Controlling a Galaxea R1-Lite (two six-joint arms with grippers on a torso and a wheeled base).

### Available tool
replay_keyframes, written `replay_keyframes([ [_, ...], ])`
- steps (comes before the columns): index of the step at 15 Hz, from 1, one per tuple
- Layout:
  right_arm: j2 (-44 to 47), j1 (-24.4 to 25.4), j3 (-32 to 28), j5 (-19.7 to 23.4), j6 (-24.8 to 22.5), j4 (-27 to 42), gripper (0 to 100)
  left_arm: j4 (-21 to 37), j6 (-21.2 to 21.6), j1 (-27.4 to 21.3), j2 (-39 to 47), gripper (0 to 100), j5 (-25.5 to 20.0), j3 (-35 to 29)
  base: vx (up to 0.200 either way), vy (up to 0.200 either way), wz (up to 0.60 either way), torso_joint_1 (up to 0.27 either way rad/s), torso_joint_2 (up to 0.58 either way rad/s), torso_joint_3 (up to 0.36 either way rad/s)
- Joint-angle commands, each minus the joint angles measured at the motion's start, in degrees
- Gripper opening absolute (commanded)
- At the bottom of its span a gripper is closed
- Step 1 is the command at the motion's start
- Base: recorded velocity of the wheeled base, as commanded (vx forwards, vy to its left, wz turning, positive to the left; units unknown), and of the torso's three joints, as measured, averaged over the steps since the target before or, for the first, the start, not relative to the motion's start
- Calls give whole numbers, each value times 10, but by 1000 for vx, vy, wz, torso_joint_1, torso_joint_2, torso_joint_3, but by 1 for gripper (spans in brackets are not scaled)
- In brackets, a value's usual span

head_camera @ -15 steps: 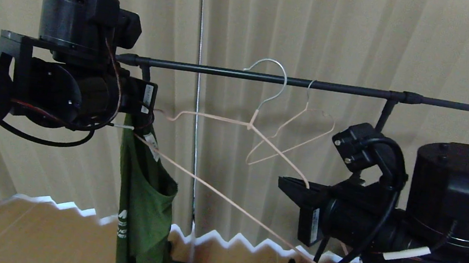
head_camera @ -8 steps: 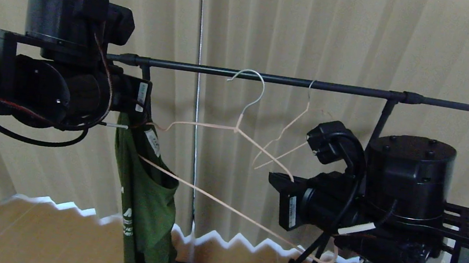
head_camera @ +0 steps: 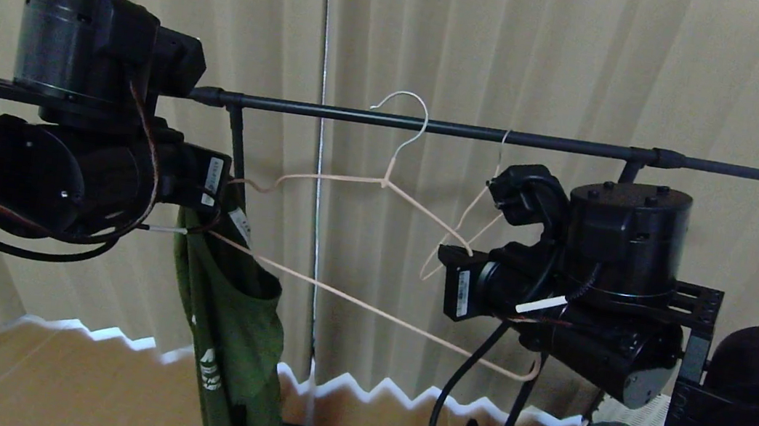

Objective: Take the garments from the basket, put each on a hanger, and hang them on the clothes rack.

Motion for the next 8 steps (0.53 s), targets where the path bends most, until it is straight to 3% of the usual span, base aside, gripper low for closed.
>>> replay_keyframes([
  [1,13,-1,-14,0,-1,-3,0,-2,-3,-15,0,0,0,0,0,0,0,0,0,0],
  [6,35,23,-46,2,0,-7,0,-7,-24,-43,28,0,-2,-29,0,0,0,0,0,0],
  [8,39,34,-54,4,0,-7,0,-5,-53,-59,41,0,-1,-55,0,0,0,0,0,0],
])
